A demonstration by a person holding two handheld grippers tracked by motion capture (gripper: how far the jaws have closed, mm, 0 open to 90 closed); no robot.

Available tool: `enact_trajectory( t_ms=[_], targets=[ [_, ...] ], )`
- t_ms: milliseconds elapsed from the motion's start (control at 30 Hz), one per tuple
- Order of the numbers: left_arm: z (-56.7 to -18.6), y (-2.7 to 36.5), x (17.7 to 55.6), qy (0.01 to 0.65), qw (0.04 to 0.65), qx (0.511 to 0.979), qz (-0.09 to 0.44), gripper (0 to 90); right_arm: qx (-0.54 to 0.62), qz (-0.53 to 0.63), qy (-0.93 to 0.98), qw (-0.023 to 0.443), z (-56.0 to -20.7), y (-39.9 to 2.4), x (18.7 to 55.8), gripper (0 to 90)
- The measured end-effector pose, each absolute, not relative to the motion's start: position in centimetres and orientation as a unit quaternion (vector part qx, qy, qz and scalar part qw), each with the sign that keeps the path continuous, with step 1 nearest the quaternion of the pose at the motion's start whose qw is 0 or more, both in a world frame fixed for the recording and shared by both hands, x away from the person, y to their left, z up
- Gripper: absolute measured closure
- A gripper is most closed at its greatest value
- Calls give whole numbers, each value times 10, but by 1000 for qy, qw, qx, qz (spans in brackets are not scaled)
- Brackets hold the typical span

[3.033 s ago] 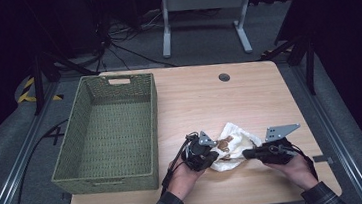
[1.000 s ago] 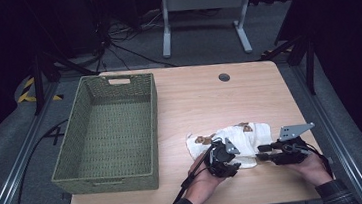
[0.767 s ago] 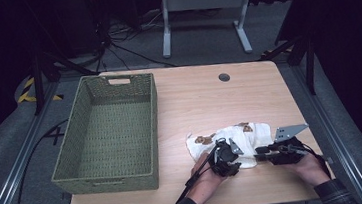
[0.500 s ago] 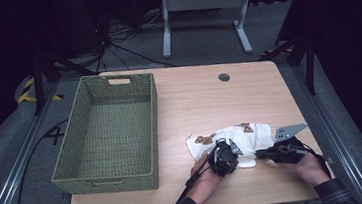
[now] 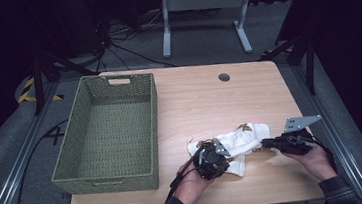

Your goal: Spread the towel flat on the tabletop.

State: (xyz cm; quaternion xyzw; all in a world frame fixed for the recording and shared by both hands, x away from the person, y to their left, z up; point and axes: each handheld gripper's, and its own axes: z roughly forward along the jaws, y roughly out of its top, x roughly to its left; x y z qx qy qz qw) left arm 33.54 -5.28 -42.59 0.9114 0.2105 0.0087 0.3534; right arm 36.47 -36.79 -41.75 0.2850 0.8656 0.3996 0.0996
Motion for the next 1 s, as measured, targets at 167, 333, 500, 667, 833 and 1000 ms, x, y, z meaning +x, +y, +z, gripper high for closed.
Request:
enact_trajectory(
  t_ms=[167, 333, 500, 667, 833, 1000],
  targets=[
    [-426, -31, 340, 236, 351, 906, 8, 883, 292, 391, 866, 111, -415, -371, 374, 892],
    [-426, -19, 346, 259, 336, 905, 29, 885, 305, 384, 864, 115, -415, -374, 383, 892],
    [-434, -16, 354, 283, 305, 908, 48, 884, 329, 361, 865, 112, -428, -382, 403, 893],
    [-445, -24, 357, 280, 288, 915, 47, 872, 337, 332, 876, 99, -444, -378, 411, 838],
    [-439, -25, 353, 273, 301, 912, 53, 768, 332, 360, 863, 124, -429, -382, 402, 734],
    [-428, -29, 344, 259, 331, 906, 47, 747, 316, 381, 860, 123, -417, -381, 389, 722]
  ],
)
